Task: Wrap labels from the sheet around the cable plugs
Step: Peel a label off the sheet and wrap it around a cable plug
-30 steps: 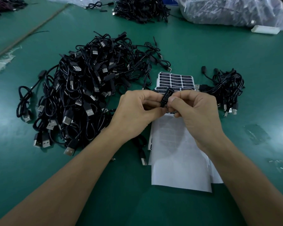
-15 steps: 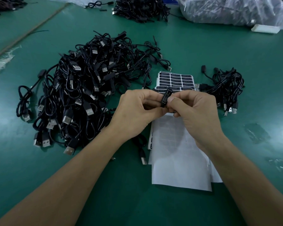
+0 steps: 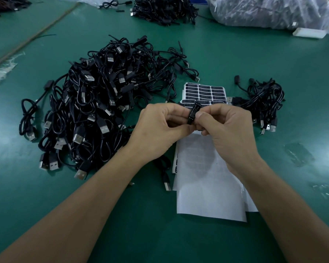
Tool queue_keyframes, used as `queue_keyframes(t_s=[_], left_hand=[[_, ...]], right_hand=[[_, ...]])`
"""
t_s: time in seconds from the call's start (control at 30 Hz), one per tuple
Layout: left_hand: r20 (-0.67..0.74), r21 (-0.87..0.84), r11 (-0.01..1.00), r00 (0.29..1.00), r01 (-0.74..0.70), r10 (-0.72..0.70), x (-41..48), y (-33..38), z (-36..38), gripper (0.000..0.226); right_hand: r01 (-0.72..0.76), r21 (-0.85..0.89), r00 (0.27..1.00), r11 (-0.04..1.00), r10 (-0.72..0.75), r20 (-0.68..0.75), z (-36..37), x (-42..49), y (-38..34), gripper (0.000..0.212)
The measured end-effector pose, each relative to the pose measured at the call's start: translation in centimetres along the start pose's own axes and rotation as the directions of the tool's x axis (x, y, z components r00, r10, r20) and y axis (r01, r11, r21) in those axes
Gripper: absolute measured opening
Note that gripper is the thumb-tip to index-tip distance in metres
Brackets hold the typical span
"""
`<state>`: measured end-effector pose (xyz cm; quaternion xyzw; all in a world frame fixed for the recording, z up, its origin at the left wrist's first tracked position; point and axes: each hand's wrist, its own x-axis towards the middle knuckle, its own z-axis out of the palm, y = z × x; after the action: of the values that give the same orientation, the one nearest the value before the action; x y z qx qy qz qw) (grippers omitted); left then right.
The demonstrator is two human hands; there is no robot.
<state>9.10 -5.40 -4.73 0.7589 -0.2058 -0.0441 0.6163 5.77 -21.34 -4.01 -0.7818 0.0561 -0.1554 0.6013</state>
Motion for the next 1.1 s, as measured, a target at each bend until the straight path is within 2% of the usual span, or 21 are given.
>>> queue_keyframes(t_s=[0.37,0.63,0.97,1.1], left_hand=[[0.005,0.0,1.0,1.0,-0.003,0.003,-0.05,0.11,0.07,0.025],[0.004,0.002,1.0,1.0,0.003,-0.003,0.01,0.08,0.03,0.024],[-0.029,-0.039,0.998,0.998,0.057,-0.058,0.12,-0.08,0.11,0.004],[-0.036,-0.048,0.997,0.997,0.066,-0.068,0.15,0.05,0.23,0.013]], right_hand=[[0.012,-0.018,1.0,1.0,-0.013,-0.017,0.03,-0.06,-0.04,0.015],[0.011,-0.033,1.0,0.999,-0.012,-0.028,0.07,-0.06,0.07,0.009],[0.036,-0.009,0.999,0.999,-0.036,-0.012,0.12,-0.19,0.1,0.01],[0.035,-0.03,0.999,0.999,-0.035,-0.014,0.21,-0.32,-0.06,0.01]])
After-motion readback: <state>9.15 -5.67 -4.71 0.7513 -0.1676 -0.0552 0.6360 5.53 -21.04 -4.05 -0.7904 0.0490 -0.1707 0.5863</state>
